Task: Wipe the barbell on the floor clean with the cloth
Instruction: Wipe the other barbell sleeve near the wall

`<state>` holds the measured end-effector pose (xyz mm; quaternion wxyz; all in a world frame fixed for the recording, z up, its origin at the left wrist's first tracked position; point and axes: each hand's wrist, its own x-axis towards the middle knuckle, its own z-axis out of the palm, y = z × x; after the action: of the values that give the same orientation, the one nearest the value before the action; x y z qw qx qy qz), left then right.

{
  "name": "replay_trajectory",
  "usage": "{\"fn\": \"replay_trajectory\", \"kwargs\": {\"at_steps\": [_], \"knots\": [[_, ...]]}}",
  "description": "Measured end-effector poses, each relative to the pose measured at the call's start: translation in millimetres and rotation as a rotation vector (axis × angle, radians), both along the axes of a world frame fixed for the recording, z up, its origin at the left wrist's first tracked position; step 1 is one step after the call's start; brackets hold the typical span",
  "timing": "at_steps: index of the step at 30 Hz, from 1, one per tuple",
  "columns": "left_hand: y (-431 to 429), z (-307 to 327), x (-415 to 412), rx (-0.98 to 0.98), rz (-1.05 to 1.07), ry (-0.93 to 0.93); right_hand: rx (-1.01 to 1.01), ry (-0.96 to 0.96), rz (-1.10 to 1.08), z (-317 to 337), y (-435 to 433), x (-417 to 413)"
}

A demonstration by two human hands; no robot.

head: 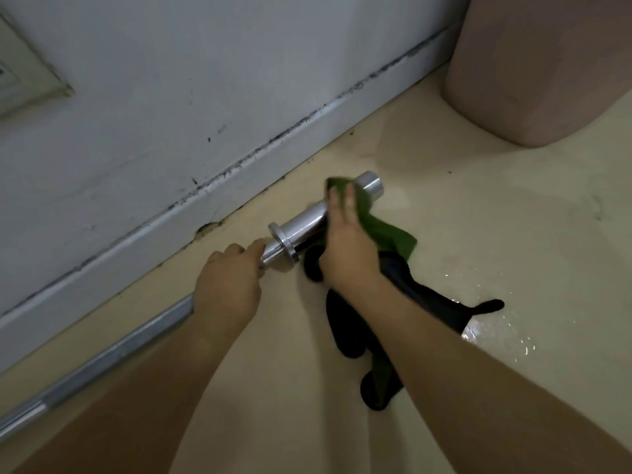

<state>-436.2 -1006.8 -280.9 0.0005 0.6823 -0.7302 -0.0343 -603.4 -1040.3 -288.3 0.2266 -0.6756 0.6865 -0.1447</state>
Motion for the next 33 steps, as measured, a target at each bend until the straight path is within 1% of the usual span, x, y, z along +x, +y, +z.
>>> {"fn": "replay_trajectory", "kwargs": {"at_steps": [2,3,4,6,9,10,11,13,15,16,18,20,22,24,26,28,29,30,31,33], "knots": [[-4,4,3,0.02,-0.013,-0.015,-0.02,0.097,0.248,-3,25,17],[-4,6,4,0.028,-0.023,-0.028,-0.041,0.137,0.336,-4,30,18],[-2,6,4,0.039,-0.035,-0.031,-0.072,0.175,0.378,-3,27,12],[2,7,3,0.055,-0.052,-0.01,-0.109,0.205,0.335,-6,8,-14],[11,9,-1,0.058,-0.041,0.023,-0.112,0.052,0.088,-3,-14,-43],[14,11,-3,0.062,-0.033,0.029,-0.085,0.0,0.053,1,-7,-39],[19,14,-5,0.066,-0.026,0.034,-0.052,-0.036,0.073,2,8,-30],[30,17,-8,0.052,-0.024,0.052,-0.051,-0.036,0.256,-1,49,-15],[42,16,-12,0.022,-0.031,0.055,-0.08,0.056,0.456,-2,71,-25],[48,15,-14,0.009,-0.047,0.051,-0.108,0.115,0.487,-1,64,-40],[60,12,-18,-0.019,-0.07,0.038,-0.136,0.198,0.392,2,34,-76],[75,10,-23,-0.041,-0.089,0.042,-0.131,0.179,0.247,6,8,-102],[88,10,-29,-0.01,-0.082,0.066,-0.111,0.122,0.208,6,-1,-106],[97,17,-31,0.025,-0.063,0.081,-0.092,0.066,0.176,5,-2,-103],[101,22,-32,0.052,-0.07,0.086,-0.033,0.041,0.06,5,1,-110],[104,27,-34,0.089,-0.066,0.081,0.099,0.089,-0.056,8,18,-122],[106,26,-36,0.093,-0.067,0.079,0.101,0.12,-0.08,7,32,-130],[108,25,-37,0.093,-0.066,0.075,0.044,0.126,-0.103,10,45,-136],[109,25,-38,0.095,-0.06,0.07,-0.046,0.069,-0.141,17,53,-137],[111,23,-38,0.095,-0.057,0.072,-0.209,-0.15,-0.273,27,50,-131]]}}
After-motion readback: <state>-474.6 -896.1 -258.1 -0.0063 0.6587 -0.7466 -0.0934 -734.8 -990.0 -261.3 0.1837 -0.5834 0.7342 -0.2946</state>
